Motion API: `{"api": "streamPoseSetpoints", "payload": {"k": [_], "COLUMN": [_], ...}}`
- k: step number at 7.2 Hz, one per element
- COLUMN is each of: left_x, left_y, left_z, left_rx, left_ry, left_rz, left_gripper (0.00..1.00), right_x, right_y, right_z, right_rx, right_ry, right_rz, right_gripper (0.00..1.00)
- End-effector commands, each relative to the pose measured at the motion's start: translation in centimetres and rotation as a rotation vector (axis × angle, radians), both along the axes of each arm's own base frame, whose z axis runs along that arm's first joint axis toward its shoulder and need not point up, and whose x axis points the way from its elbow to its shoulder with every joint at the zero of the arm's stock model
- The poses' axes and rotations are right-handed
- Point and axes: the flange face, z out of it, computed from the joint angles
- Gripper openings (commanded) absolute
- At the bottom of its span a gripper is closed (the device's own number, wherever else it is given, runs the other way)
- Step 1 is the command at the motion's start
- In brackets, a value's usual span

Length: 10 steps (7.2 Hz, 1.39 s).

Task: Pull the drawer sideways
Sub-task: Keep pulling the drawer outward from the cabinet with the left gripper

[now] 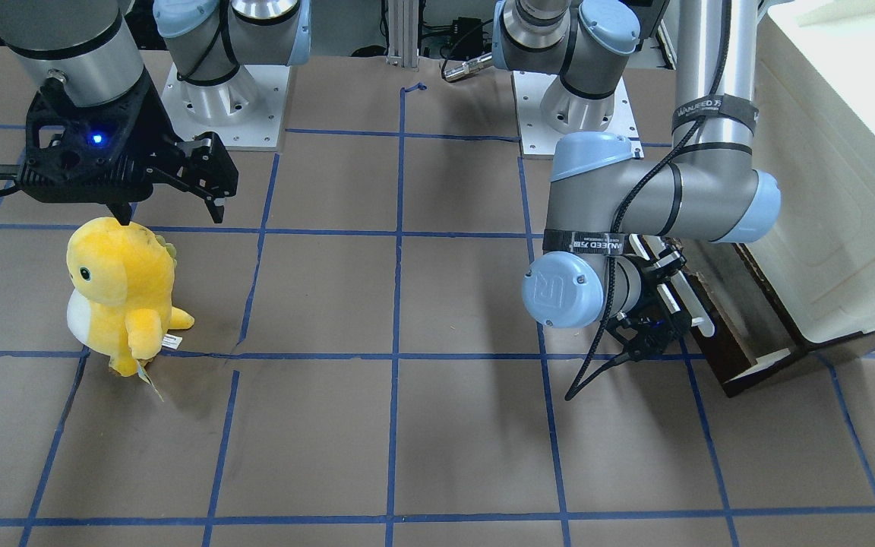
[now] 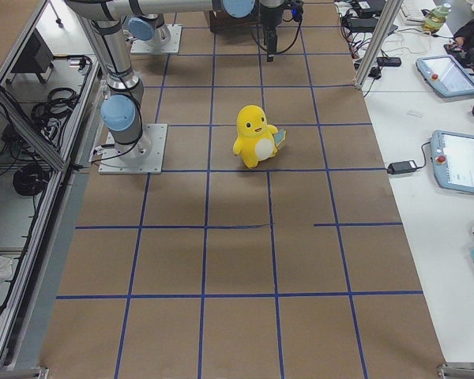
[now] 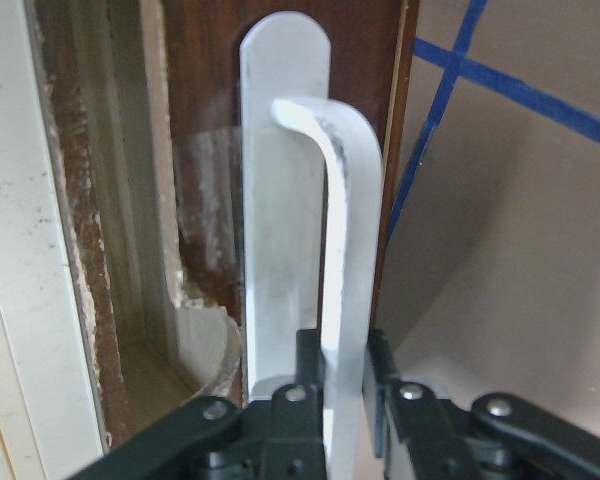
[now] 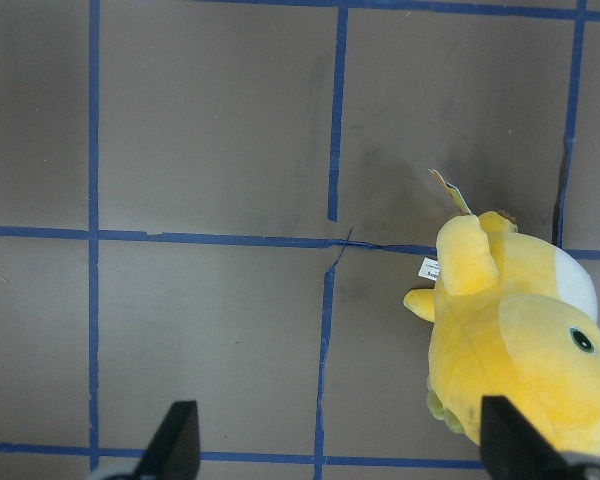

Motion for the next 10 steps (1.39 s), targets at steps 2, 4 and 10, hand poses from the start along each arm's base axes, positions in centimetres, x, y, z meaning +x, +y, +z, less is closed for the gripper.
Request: {"api": "streamPoseSetpoints", "payload": {"k": [2,4,10], "left_x": [-0.16,-0.05,0.35], "left_y": [0.62,0.88,0.61], "left_z": [0.42,0.29,0.11], "left_rx": [0.015,0.023,0.032], "left_ry": [-0.008,-0.007,-0.011], "left_rz": [-0.011,-0.011,-0.016], "left_gripper": [0.06,0.06,0.06], "right_x": [0.01,0.01,0.01], "right_y": [0.0,0.0,0.0], "right_z": [0.0,0.0,0.0], "right_rx": [0.0,0.0,0.0], "right_ry": [0.0,0.0,0.0], "right_rz": [0.002,0.0,0.0], "right_gripper": [1.0,1.0,1.0]}}
